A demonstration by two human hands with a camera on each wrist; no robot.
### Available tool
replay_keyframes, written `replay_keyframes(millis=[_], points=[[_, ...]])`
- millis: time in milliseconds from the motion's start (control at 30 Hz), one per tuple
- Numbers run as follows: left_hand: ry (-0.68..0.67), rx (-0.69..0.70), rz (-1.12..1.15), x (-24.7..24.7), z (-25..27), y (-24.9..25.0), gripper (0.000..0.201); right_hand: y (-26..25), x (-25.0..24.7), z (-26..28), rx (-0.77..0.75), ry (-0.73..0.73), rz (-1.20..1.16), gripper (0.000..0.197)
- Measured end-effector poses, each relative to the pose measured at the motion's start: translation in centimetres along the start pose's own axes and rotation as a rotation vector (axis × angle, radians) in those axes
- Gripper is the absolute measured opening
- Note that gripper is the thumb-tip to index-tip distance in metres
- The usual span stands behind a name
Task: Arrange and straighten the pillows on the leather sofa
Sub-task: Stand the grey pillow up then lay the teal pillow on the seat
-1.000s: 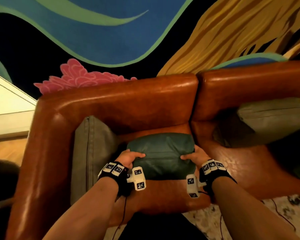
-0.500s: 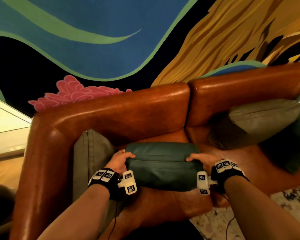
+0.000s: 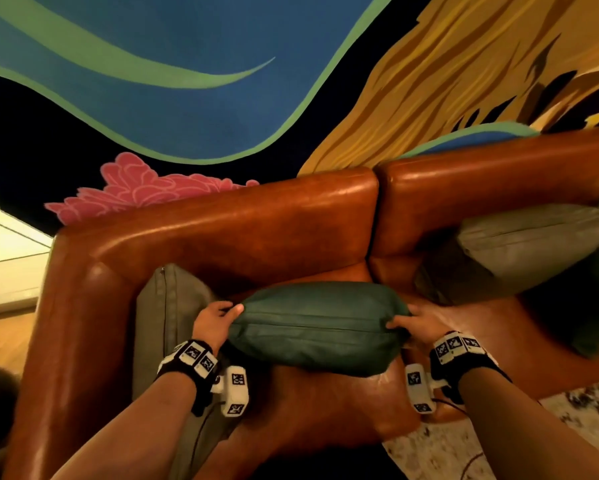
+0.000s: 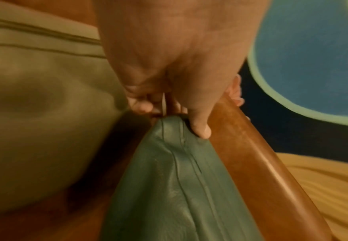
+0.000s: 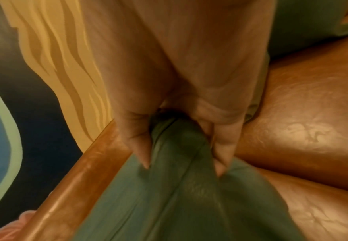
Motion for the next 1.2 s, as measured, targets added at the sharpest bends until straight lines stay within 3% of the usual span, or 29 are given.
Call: replay_keyframes(millis=[100,167,267,367,433,533,633,700,767,833,900,1000,1067,1133,1200], points=[[-0.264,-0.319,0.307,4.4,1.3,-3.6,0.026,0.0,-1.3,-2.4,-0.086,0.056,0.032,0.037],[-0.310,-0.408,0.434,6.3,2.3,-4.8,0.015,0.4,-2.3,-4.4,-0.104,0.059,0.043,0.042],[-0.176,-0.367,0.607,6.3,2.2,-4.5,0.006,1.4,-4.0,-7.4,-0.103,-0.009,0.127,0.056],[-0.225,-0.300,0.699,7.3,2.4,-1.6,0.031,1.4,-5.4,-9.4,-0.095,-0.090,0.138,0.076],[-0.212,-0.253,0.646,7.5,2.4,0.3,0.035,0.7,-5.2,-8.8,-0.048,-0.130,0.084,0.066],[-0.103,-0.202,0.562,8.2,1.6,1.6,0.013,1.7,-5.9,-8.4,0.108,-0.136,0.031,0.035],[-0.098,-0.183,0.535,9.1,1.1,0.9,0.005,2.5,-6.3,-7.5,0.239,-0.239,-0.012,0.045],[-0.087,-0.166,0.538,8.7,1.4,0.1,0.005,1.7,-6.3,-7.3,0.200,-0.298,-0.001,0.057],[-0.101,-0.164,0.544,8.2,1.7,-0.6,0.006,1.0,-6.7,-8.0,0.134,-0.234,0.003,0.048],[-0.096,-0.184,0.523,7.8,2.2,-1.3,0.007,0.8,-7.5,-9.5,0.074,-0.093,0.042,0.060],[-0.038,-0.234,0.537,7.2,2.2,-2.4,0.022,0.4,-7.5,-10.7,0.005,-0.014,0.003,0.064],[0.040,-0.342,0.620,6.4,2.3,-3.9,0.034,-1.7,-5.7,-9.7,-0.005,-0.089,-0.142,0.058],[0.051,-0.363,0.632,6.4,2.3,-4.1,0.037,-2.9,-5.5,-9.1,-0.041,-0.130,-0.193,0.039],[0.039,-0.320,0.577,6.7,2.4,-3.4,0.035,-2.6,-6.4,-9.0,-0.082,-0.064,-0.078,0.026],[0.054,-0.238,0.501,6.7,3.1,-2.3,0.022,-1.5,-8.0,-9.0,-0.097,0.061,0.110,0.029]])
Point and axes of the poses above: each hand's wrist, its own z-axis away from the middle knuckle, its own x-axis out of the palm, y = z × x, the point moved 8 cm from there along -z, towards the middle knuckle, and after that the axes turned 15 degrees about -x, right-handed, at the moved point
